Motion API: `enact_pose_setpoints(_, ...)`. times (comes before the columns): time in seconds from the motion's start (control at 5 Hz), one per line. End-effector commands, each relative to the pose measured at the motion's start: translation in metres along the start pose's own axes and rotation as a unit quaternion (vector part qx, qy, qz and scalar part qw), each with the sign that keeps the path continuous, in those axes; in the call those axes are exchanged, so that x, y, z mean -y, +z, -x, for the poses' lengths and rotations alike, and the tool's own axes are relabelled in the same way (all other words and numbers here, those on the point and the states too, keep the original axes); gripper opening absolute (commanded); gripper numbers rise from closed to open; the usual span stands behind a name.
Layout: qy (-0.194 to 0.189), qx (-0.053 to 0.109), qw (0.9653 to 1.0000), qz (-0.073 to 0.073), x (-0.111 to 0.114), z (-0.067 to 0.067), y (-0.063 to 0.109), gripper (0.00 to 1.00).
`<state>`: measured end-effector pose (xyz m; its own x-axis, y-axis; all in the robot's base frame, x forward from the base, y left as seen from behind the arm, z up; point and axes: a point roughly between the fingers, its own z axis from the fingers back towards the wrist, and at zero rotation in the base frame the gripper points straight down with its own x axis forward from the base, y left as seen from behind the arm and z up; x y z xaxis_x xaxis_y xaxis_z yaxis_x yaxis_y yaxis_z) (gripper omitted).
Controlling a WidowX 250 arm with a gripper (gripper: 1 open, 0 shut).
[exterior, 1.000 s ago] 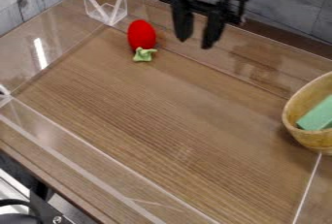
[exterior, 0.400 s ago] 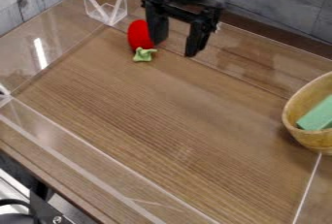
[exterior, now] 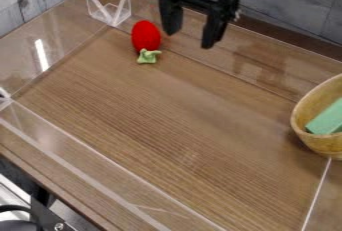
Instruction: Put the green stick in the brown bowl
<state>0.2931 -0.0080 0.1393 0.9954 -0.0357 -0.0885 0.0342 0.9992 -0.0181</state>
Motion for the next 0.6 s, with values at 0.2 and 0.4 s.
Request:
enact_pose_setpoints(0.2,-0.018,0.038,0.9991,-0.006,0.004,-0.002,0.014,1.00)
enact_pose_setpoints(0.4,-0.036,0.042,0.9984,-0.015,-0.003,-0.014,0.013,1.00)
